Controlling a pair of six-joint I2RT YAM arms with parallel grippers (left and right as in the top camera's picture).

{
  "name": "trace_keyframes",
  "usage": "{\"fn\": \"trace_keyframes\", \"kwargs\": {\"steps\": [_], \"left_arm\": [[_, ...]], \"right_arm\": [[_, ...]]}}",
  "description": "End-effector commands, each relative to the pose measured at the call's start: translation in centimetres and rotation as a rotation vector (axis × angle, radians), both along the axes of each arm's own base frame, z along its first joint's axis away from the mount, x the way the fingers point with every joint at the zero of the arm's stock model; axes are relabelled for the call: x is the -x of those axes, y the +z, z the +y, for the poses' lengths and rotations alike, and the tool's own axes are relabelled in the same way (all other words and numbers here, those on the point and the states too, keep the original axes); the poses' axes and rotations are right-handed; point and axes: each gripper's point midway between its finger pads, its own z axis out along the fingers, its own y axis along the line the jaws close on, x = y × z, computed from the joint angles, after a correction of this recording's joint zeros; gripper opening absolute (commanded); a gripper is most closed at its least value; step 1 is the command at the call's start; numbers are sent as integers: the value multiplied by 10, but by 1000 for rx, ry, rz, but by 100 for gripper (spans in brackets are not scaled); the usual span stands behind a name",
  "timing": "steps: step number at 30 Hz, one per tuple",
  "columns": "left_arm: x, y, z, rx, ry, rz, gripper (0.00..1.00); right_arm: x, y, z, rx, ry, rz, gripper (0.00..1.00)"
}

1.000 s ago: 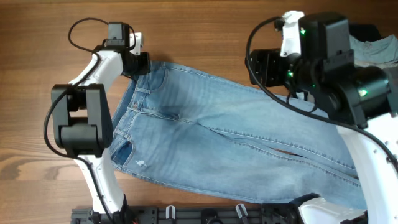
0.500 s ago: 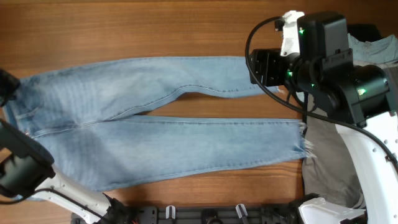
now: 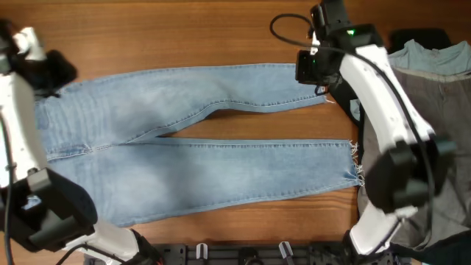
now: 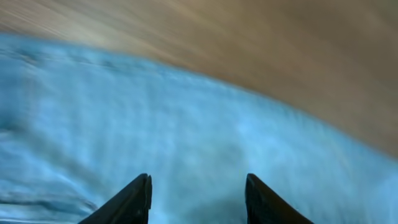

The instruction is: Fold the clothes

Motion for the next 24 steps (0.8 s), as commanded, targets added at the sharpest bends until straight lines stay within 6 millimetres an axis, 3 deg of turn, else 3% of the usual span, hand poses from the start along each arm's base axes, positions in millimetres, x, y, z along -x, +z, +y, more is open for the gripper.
{"fn": "trace_keyframes", "kwargs": {"steps": [1,4,6,8,10,12,13,16,18,20,21,22,24], "left_arm": [[-2,0,-53,9,-160,36,44],[1,-3,-86,16,-243,69,46],[4,-4,-98,21,-269,86,64],[5,-5,-103,23,-281,92,69],[8,-6,-106,28,-286,108,72],[15,-6,-107,34,-286,131,73],[17,-6,-106,32,-284,138,73],[18,-5,-106,30,-283,138,82],[18,-4,-106,30,-283,136,84],[20,-5,-107,32,-283,141,83],[22,-4,-107,34,-283,149,83],[25,-4,-107,37,-283,159,83],[31,-2,-109,41,-283,170,83]], "right_arm": [[1,-59,29,-221,65,160,11],[-7,-111,31,-238,57,213,7],[-23,-136,28,-227,56,175,6],[-37,-157,18,-193,37,141,5],[-49,-178,-3,-143,-8,112,5],[-68,-189,-39,-123,-143,70,4],[-80,-186,-51,-165,-194,32,4],[-126,-142,-64,-343,-171,-153,4],[-158,-88,-77,-368,-144,-305,4],[-167,-52,-74,-384,-92,-376,6],[-167,-22,-71,-388,-54,-420,17],[-163,-8,-71,-381,-41,-431,32],[-144,9,-73,-360,-51,-389,50]]}}
